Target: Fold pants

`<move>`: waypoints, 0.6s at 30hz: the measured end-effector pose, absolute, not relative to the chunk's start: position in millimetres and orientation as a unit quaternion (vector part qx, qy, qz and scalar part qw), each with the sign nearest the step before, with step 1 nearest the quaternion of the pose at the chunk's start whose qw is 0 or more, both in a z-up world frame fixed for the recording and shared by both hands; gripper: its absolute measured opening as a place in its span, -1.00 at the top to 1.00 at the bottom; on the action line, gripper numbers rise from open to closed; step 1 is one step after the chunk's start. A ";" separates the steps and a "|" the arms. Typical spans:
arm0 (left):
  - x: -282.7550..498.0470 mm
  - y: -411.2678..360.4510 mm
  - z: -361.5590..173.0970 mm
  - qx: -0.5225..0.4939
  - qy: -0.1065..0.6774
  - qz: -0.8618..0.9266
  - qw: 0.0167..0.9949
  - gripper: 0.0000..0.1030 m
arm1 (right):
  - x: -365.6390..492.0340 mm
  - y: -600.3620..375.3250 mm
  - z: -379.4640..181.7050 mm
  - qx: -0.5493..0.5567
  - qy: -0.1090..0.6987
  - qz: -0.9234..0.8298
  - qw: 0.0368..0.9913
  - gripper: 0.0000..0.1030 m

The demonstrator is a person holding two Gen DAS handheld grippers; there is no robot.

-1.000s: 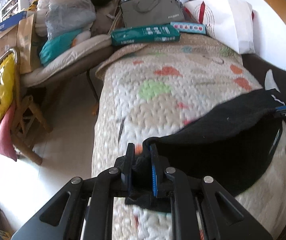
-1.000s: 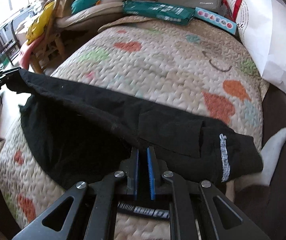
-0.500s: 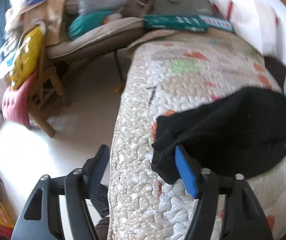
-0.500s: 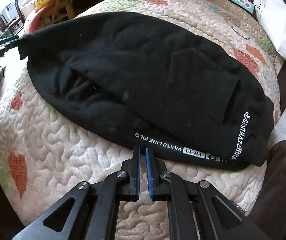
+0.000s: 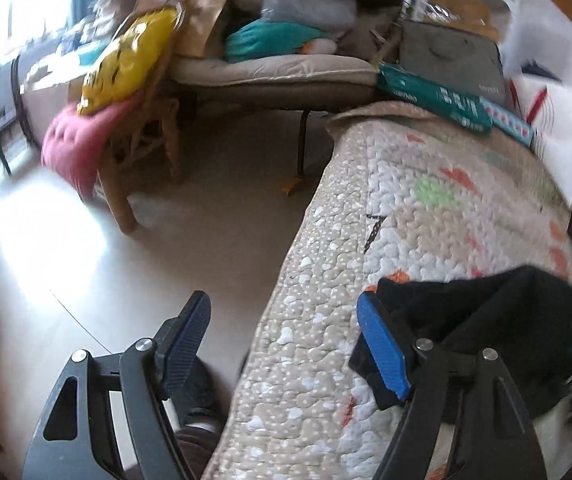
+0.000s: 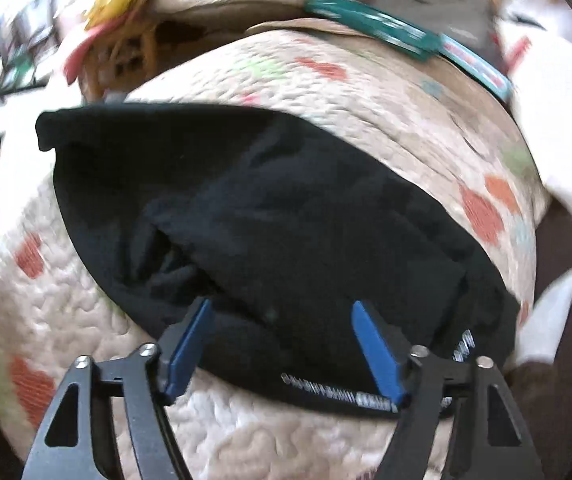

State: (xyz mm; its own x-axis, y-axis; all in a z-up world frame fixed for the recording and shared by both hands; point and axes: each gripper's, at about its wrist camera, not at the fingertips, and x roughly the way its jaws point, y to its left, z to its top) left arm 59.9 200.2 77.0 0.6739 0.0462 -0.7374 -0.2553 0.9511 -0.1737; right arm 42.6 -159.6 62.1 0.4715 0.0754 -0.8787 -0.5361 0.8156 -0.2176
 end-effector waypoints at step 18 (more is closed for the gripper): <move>59.3 197.3 76.3 -0.149 0.392 0.083 0.904 -0.47 | 9.9 -150.5 53.6 -0.285 0.521 0.221 0.774 0.91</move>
